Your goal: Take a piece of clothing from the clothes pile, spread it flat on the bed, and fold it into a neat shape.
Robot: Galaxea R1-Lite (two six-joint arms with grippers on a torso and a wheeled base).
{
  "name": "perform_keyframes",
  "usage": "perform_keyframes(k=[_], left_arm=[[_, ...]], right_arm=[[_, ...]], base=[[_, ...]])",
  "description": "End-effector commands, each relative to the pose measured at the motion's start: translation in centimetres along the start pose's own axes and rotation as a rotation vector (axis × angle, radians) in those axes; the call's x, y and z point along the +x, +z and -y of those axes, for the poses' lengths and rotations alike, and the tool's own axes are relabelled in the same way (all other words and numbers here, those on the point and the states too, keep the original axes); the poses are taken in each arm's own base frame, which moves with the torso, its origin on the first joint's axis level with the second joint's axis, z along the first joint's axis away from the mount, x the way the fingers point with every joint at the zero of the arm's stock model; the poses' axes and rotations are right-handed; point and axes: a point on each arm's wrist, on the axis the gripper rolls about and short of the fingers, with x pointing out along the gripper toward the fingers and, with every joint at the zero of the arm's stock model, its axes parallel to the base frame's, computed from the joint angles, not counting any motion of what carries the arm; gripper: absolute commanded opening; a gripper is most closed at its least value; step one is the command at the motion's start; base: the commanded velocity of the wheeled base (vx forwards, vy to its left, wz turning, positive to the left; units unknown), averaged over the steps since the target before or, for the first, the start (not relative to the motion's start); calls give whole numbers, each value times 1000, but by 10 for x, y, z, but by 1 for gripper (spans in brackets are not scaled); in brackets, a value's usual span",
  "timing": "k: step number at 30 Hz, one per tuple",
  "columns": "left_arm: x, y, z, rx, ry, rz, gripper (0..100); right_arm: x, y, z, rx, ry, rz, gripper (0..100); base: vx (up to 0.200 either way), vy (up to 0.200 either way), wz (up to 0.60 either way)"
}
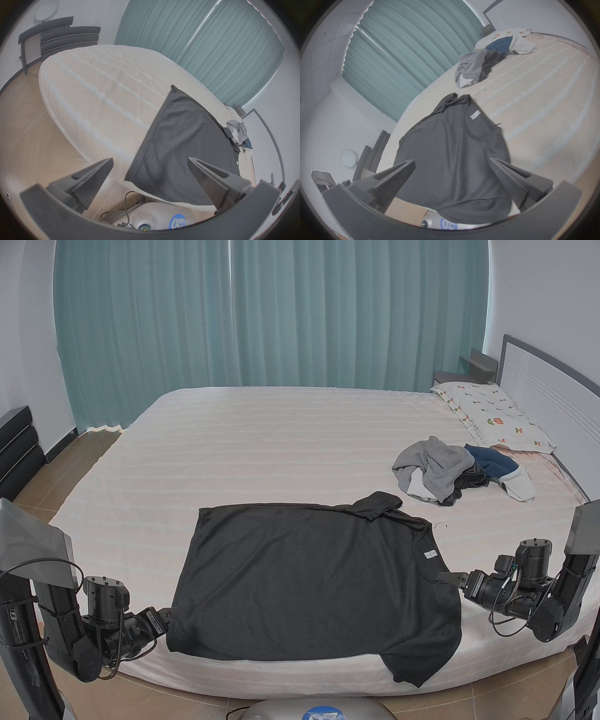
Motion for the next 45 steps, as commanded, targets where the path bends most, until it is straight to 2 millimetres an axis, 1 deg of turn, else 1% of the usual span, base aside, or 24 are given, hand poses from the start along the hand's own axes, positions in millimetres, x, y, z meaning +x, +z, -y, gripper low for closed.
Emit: perform_keyframes(k=[1,3,6,9,10,11,15,19,21,23,24,25,26,30,31,33,39,40,41,45], left_arm=[[2,0,0,-1,1,1,100],[2,0,0,-1,1,1,100],[3,2,2,-28,-5,11,100],[6,5,4,-70,-17,20,100],[6,5,5,-76,-22,22,100],[6,5,5,-75,-22,21,100],[7,4,7,-72,-29,18,100],[12,3,7,-76,-24,14,100],[14,2,6,-86,-18,8,100],[15,2,7,-101,-20,10,100],[16,3,8,-106,-24,14,100],[16,3,8,-107,-24,14,100],[16,3,8,-109,-24,14,100],[17,2,8,-107,-22,9,100],[17,1,7,-107,-21,8,100],[17,1,7,-107,-19,5,100],[19,0,7,-103,-19,0,100],[19,0,7,-103,-19,0,100],[19,-1,7,-104,-17,-3,100],[19,-2,7,-105,-15,-5,100]], right_arm=[[8,2,-8,-5,24,-4,100],[11,3,-9,6,27,-7,100],[21,13,-15,61,41,2,100],[29,20,-18,95,41,2,100],[35,24,-21,115,46,1,100],[35,25,-21,116,47,2,100],[66,33,-28,157,29,-8,100],[106,29,-33,140,-18,16,100],[121,28,-34,128,-19,24,100],[135,28,-38,124,-23,8,100],[142,31,-40,126,-34,-4,100],[144,32,-41,127,-35,-7,100],[155,35,-43,132,-51,-31,100],[178,45,-46,135,-73,-32,100],[185,44,-45,135,-81,-35,100],[194,42,-44,135,-97,-42,100],[211,45,-43,134,-106,-51,100],[211,45,-43,134,-106,-51,100],[217,47,-44,133,-102,-44,100],[223,52,-48,132,-92,-41,100]], base=[[0,0,0],[0,0,0],[0,0,0],[200,0,0],[200,0,0],[200,0,0],[200,0,0],[200,0,0],[200,0,0],[0,0,0],[0,0,0],[0,0,0],[0,0,0],[0,0,0],[0,0,0],[0,0,0],[0,0,0],[0,0,0],[0,0,0],[0,0,0]])
